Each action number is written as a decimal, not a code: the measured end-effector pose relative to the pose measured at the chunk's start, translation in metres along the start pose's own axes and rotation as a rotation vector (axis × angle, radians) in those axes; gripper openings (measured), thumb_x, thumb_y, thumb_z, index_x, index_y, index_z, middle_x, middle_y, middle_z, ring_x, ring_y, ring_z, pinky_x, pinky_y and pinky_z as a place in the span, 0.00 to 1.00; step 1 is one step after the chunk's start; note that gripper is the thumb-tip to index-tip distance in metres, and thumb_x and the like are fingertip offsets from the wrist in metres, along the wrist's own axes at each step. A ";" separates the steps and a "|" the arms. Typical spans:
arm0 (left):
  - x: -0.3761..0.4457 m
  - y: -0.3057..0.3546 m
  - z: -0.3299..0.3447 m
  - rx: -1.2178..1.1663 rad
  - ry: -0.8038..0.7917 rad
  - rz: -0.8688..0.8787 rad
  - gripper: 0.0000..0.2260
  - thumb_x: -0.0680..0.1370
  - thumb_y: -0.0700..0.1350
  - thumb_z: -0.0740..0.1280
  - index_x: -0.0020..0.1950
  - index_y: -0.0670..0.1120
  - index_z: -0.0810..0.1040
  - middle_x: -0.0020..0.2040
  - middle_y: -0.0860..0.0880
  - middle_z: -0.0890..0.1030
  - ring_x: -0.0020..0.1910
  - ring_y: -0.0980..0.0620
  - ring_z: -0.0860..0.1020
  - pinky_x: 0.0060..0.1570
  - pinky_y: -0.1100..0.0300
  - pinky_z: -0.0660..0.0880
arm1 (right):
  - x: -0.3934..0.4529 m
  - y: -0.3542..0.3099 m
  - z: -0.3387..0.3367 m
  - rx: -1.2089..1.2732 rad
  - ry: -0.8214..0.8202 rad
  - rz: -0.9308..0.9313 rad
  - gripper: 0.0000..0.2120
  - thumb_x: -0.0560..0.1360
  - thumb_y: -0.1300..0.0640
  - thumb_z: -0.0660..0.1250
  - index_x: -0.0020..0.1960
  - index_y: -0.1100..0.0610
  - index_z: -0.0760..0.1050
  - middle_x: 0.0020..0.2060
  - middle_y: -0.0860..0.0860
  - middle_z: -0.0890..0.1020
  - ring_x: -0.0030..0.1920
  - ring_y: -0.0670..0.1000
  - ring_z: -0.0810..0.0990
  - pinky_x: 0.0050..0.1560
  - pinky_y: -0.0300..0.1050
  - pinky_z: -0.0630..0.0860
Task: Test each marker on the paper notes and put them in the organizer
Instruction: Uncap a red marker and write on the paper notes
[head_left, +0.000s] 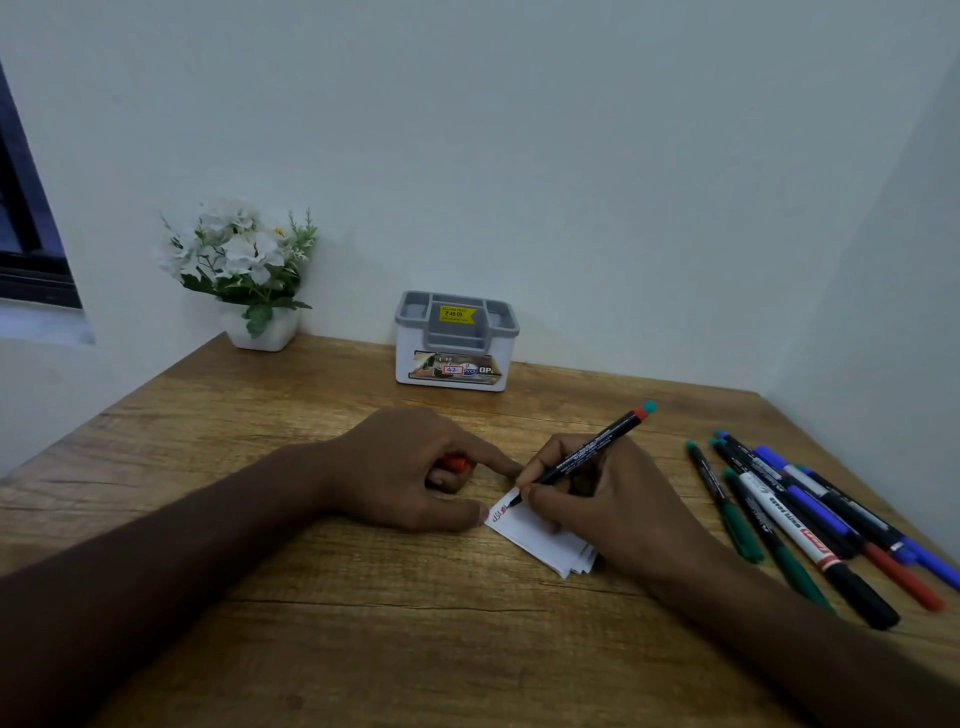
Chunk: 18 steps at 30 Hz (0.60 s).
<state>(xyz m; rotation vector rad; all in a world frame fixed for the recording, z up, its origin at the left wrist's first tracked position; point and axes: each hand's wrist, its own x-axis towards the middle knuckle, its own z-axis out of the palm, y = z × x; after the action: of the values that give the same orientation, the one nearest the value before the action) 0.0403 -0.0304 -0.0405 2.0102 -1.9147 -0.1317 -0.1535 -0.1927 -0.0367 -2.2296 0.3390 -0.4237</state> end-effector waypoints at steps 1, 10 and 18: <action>0.000 0.000 0.000 0.002 -0.001 -0.001 0.23 0.78 0.62 0.68 0.74 0.64 0.74 0.31 0.56 0.73 0.32 0.56 0.74 0.33 0.61 0.65 | 0.000 0.000 0.000 -0.001 0.008 -0.001 0.05 0.76 0.58 0.76 0.44 0.48 0.87 0.42 0.46 0.90 0.42 0.48 0.87 0.48 0.55 0.86; 0.000 -0.002 0.000 0.007 0.006 -0.002 0.23 0.78 0.63 0.68 0.73 0.67 0.73 0.32 0.56 0.74 0.33 0.56 0.75 0.33 0.63 0.64 | 0.000 0.003 -0.001 -0.012 0.007 -0.016 0.06 0.76 0.58 0.76 0.45 0.47 0.87 0.42 0.46 0.90 0.41 0.48 0.87 0.48 0.54 0.86; 0.002 -0.002 0.000 0.016 0.007 0.009 0.23 0.78 0.64 0.67 0.73 0.67 0.73 0.32 0.57 0.73 0.33 0.57 0.74 0.33 0.66 0.62 | 0.003 0.004 -0.002 -0.015 0.011 -0.013 0.05 0.76 0.58 0.77 0.45 0.48 0.87 0.42 0.46 0.90 0.42 0.47 0.87 0.49 0.55 0.86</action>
<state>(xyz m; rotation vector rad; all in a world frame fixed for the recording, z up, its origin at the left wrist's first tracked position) 0.0423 -0.0320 -0.0408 2.0098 -1.9261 -0.1067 -0.1521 -0.1974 -0.0381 -2.2454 0.3350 -0.4419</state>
